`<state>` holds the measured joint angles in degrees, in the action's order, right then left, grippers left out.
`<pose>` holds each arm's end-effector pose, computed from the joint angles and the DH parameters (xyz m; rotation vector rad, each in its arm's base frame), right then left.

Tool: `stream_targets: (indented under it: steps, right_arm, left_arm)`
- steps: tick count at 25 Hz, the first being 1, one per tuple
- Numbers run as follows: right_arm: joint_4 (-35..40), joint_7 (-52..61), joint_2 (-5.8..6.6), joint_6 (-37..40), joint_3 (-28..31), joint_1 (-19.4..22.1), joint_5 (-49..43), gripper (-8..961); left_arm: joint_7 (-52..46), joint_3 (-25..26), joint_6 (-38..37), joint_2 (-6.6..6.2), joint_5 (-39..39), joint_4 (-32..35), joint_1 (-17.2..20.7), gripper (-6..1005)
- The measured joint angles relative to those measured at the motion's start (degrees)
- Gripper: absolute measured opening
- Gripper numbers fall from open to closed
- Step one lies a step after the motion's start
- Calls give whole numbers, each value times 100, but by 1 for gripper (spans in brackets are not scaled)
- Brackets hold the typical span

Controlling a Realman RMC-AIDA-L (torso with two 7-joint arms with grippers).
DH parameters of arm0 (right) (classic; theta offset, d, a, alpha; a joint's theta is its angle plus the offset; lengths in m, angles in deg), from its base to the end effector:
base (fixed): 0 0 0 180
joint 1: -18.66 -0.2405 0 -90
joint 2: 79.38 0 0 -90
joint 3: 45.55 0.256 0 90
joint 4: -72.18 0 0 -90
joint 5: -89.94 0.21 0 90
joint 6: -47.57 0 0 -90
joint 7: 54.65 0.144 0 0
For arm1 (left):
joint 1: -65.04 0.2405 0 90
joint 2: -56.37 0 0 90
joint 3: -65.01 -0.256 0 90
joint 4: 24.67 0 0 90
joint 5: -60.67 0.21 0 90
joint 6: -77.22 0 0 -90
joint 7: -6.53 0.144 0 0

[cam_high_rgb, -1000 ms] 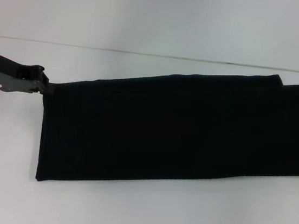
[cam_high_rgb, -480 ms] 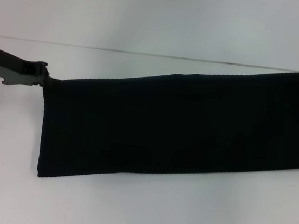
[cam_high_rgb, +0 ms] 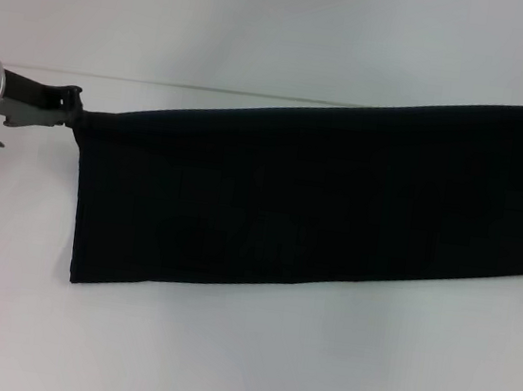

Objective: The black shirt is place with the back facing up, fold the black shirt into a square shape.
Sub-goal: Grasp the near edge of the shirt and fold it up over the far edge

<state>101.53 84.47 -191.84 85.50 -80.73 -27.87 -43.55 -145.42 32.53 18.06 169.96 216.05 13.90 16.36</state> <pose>0.2918 0.4725 0.0690 -1.6596 1.4680 0.4942 -0.2756 0.4517 0.0647 -1.8347 -1.6053 -0.2001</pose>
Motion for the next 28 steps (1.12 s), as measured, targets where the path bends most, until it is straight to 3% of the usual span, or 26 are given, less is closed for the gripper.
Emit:
stream_targets:
  steps: [9, 22, 28]
  right_arm:
    - [-196, 4, -150, -800, -595, -205, -4, 97]
    - [-360, 29, -154, -1114, -606, -176, 9, 102]
    - [-449, 10, -64, -1129, -655, -227, -43, 105]
  left_arm:
    - [-81, -45, 220, 37, 93, -61, 58, 123]
    - [-67, -192, 579, 158, 82, -88, 22, 131]
    - [-112, -221, 741, 198, 62, -125, -25, 135]
